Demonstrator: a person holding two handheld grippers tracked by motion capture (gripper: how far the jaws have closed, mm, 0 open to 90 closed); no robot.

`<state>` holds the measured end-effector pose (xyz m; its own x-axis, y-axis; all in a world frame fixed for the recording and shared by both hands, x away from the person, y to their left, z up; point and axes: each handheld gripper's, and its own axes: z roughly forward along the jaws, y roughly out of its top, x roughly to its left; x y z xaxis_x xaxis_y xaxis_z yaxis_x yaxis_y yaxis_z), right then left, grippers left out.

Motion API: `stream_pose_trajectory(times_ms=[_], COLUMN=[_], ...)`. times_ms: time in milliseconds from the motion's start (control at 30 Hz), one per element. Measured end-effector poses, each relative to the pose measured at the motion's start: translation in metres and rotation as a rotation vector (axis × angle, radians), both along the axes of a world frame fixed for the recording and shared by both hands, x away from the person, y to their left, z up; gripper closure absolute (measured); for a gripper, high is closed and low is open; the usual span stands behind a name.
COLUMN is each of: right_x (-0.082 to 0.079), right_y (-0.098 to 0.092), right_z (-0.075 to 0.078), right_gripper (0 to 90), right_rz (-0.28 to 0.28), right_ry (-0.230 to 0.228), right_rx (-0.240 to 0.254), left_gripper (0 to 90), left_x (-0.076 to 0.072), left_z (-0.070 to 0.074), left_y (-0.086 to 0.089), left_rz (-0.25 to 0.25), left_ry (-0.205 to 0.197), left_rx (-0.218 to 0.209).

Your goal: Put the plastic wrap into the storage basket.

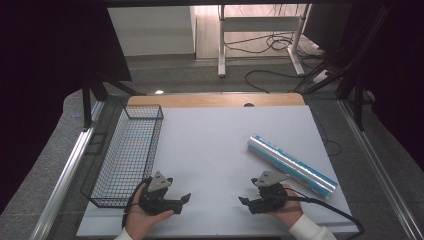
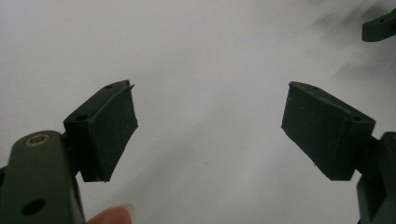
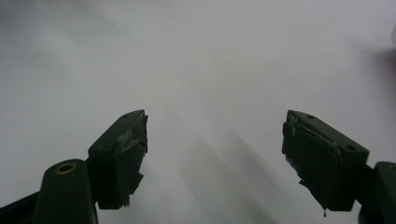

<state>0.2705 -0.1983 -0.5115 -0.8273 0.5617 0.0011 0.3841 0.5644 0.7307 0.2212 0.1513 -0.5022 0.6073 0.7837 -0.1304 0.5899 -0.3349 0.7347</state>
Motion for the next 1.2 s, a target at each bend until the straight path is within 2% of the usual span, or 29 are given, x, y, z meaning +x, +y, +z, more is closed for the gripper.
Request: stream_pose_trajectory(times_ms=[367, 533, 767, 1067, 1133, 1200], right_x=[0.003, -0.002, -0.002, 0.006, 0.007, 0.007], right_y=[0.001, 0.001, 0.001, -0.002, -0.002, 0.0], right_z=[-0.001, 0.001, 0.005, 0.016, 0.018, 0.025], right_gripper=[22.6, 23.1, 24.0, 25.7, 25.7, 25.6], right_rz=[0.011, 0.015, 0.016, 0.007, 0.008, 0.018], right_ry=[0.023, 0.032, 0.025, 0.031, 0.026, -0.003], right_rx=[-0.002, -0.01, -0.019, -0.004, -0.005, -0.017], left_gripper=[17.9, 17.9, 17.9, 17.9, 17.9, 17.9], left_x=[-0.003, -0.004, -0.002, -0.006, -0.006, -0.008], left_z=[-0.002, -0.003, -0.003, -0.004, -0.004, -0.004], left_y=[-0.001, -0.002, 0.0, 0.003, 0.004, 0.004], left_rz=[-0.021, -0.032, -0.031, -0.021, -0.019, -0.018], left_ry=[-0.004, -0.007, -0.004, -0.004, -0.004, -0.007], left_rx=[0.018, 0.021, 0.016, 0.016, 0.018, 0.023])
